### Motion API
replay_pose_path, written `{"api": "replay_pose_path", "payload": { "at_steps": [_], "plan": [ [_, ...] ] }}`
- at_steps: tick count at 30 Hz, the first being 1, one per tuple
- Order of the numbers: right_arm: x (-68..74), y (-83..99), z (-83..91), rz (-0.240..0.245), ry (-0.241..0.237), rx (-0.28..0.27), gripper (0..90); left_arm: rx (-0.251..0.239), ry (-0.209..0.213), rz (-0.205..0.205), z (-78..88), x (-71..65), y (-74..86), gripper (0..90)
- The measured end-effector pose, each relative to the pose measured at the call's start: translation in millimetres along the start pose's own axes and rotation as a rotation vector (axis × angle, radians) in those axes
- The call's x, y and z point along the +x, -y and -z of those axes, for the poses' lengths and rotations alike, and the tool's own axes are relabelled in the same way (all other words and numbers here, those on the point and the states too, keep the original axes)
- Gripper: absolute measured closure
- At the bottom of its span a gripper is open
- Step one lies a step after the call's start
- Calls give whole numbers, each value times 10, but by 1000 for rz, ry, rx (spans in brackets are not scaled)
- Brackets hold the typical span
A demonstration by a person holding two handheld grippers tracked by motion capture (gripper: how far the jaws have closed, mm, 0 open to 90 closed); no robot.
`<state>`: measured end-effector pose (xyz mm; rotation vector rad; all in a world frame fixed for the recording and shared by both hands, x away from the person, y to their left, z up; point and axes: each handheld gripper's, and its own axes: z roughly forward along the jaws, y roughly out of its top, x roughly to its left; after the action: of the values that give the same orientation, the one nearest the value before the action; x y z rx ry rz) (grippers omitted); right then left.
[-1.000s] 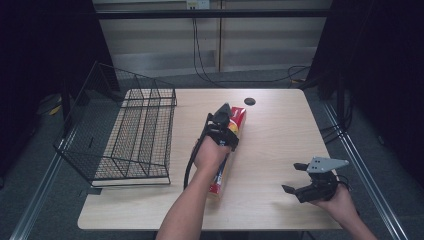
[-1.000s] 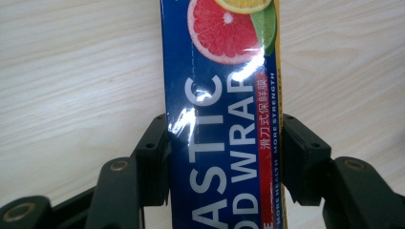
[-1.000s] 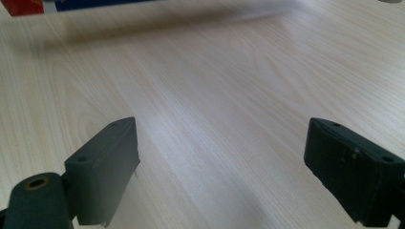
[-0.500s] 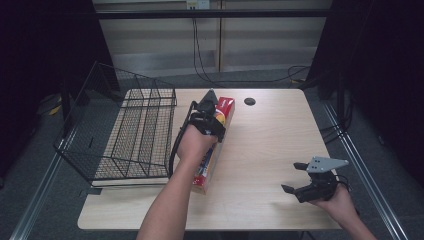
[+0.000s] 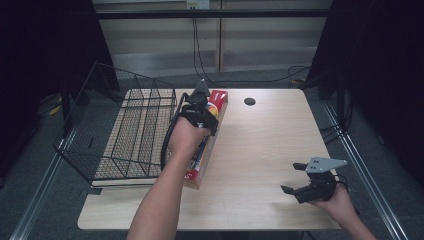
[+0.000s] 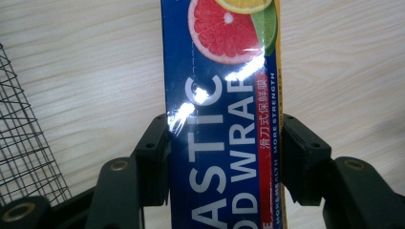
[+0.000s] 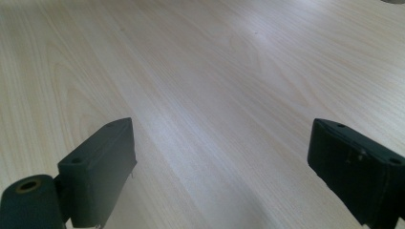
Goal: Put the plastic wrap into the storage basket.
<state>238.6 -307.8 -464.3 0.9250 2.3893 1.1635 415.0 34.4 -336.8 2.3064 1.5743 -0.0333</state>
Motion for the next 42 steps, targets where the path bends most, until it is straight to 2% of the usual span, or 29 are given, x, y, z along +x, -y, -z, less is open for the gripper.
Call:
{"api": "replay_pose_path", "payload": {
  "at_steps": [5, 9, 11, 22, 30, 31, 42],
  "plan": [
    [-1, 0, -1, -2, -1, 3, 83, -1, -11, -3, 86, 31, -26, 447],
    [-2, 0, 0, -2, 0, 2, 83, 1, -14, 5, 149, 78, -39, 447],
    [-4, -1, 1, -3, 3, 2, 83, -5, -10, 23, 182, 120, -39, 447],
    [-5, -1, 1, -5, -3, 3, 77, -1, -27, 41, 349, 237, -50, 447],
    [-3, 0, -2, -3, -3, 9, 76, -6, -37, 62, 443, 283, -57, 447],
    [-2, 0, -2, -2, -3, 8, 76, -3, -40, 54, 460, 293, -58, 447],
    [-5, -2, 10, -9, 1, 2, 76, -3, -50, 68, 585, 359, -59, 447]
  ]
}}
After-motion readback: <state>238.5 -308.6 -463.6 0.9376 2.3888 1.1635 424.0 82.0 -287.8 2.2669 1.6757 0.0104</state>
